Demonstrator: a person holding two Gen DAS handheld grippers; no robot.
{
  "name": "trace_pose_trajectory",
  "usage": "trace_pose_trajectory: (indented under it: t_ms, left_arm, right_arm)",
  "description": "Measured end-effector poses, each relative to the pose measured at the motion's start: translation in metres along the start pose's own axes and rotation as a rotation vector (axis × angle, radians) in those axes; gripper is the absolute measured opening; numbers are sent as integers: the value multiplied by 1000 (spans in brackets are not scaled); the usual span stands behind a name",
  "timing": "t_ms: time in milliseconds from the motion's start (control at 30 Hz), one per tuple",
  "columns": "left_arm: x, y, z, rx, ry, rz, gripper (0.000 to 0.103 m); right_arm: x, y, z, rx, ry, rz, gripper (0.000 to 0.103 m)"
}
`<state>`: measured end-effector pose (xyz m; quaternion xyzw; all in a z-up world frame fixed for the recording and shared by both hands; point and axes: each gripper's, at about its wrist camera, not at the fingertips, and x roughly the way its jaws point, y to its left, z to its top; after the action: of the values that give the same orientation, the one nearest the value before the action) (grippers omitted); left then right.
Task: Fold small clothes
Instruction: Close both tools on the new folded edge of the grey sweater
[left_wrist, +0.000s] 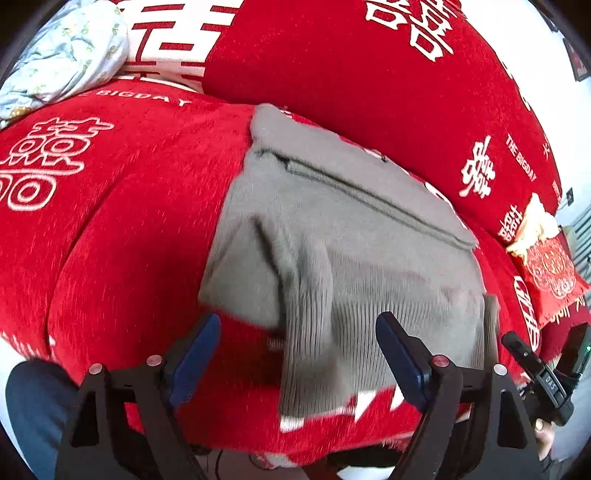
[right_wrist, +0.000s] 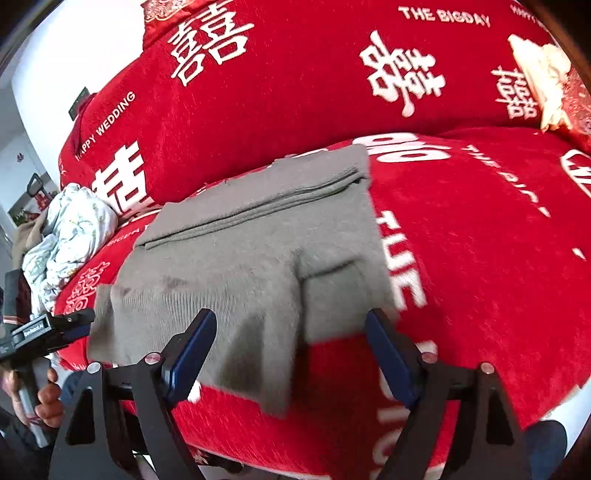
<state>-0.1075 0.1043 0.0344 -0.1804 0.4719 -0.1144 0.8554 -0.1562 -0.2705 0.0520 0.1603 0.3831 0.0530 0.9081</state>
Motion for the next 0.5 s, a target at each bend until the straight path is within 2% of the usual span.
trace_pose_trajectory:
  t_ms: [100, 133, 167, 200, 267, 300, 333, 367, 400, 433, 500]
  left_arm:
    - [4, -4, -12, 3, 15, 7, 86]
    - [5, -7, -14, 14, 15, 12, 81]
    - [9, -13, -15, 35, 22, 22, 71]
    - [14, -17, -15, 49, 33, 27, 67]
    - [23, -24, -17, 73, 57, 37, 51]
    - [26, -28, -18, 86, 56, 57, 50]
    - [25, -30, -18, 97, 45, 67, 47]
    - [23, -33, -19, 105, 38, 62, 27]
    - [23, -35, -19, 105, 48, 48, 16]
    - [21, -35, -18, 99, 56, 38, 12]
    - [12, -39, -18, 108, 15, 42, 11]
  right_arm:
    - [-10, -3, -12, 2, -55, -50, 86]
    - [-9, -1, -14, -3, -64, -51, 86]
    - [-7, 1, -15, -9, -67, -46, 86]
    - [-4, 3, -17, -14, -63, -36, 86]
    - [7, 7, -18, -13, -37, -37, 85]
    - [13, 7, -17, -11, -23, -33, 79]
    - [20, 8, -17, -8, 0, -16, 62]
    - [29, 9, -16, -5, 44, 10, 50]
    - [33, 9, -15, -2, 65, 15, 34]
    - [33, 10, -14, -1, 64, 17, 26]
    - [30, 12, -12, 1, 70, 38, 17]
